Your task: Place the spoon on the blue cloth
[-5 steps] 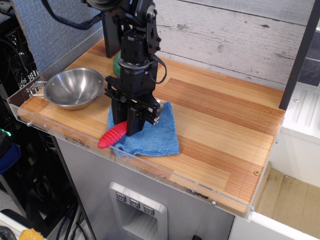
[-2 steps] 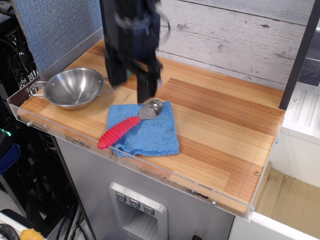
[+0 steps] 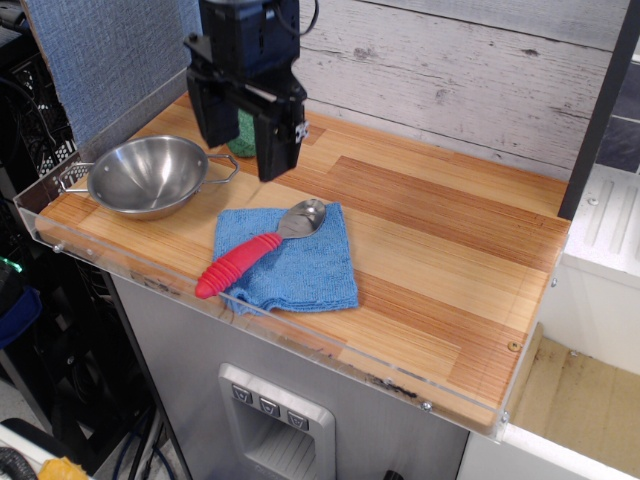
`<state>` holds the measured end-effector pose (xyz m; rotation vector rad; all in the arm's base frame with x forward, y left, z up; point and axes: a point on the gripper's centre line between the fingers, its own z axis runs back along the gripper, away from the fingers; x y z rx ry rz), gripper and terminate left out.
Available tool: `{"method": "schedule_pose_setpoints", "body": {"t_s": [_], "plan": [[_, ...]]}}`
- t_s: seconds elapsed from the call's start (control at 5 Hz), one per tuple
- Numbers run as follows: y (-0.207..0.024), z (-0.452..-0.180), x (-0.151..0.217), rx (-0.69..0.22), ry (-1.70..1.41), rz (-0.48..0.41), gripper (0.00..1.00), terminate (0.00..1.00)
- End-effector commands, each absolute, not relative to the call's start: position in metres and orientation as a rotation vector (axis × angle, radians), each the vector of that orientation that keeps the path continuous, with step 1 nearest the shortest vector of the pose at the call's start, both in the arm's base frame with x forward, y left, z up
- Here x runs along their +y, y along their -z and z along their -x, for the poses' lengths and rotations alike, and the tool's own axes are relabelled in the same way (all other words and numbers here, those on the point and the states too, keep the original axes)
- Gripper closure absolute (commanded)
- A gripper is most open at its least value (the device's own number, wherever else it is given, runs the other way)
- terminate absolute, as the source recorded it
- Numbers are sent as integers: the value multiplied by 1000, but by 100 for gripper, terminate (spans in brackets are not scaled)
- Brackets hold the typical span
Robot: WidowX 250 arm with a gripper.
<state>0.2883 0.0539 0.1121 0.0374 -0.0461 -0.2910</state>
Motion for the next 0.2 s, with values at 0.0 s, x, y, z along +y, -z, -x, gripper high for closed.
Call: {"method": "schedule_pose_setpoints", "body": {"t_s": [0.0], "plan": [[-125, -287, 59, -83, 287, -53, 0, 100]]}}
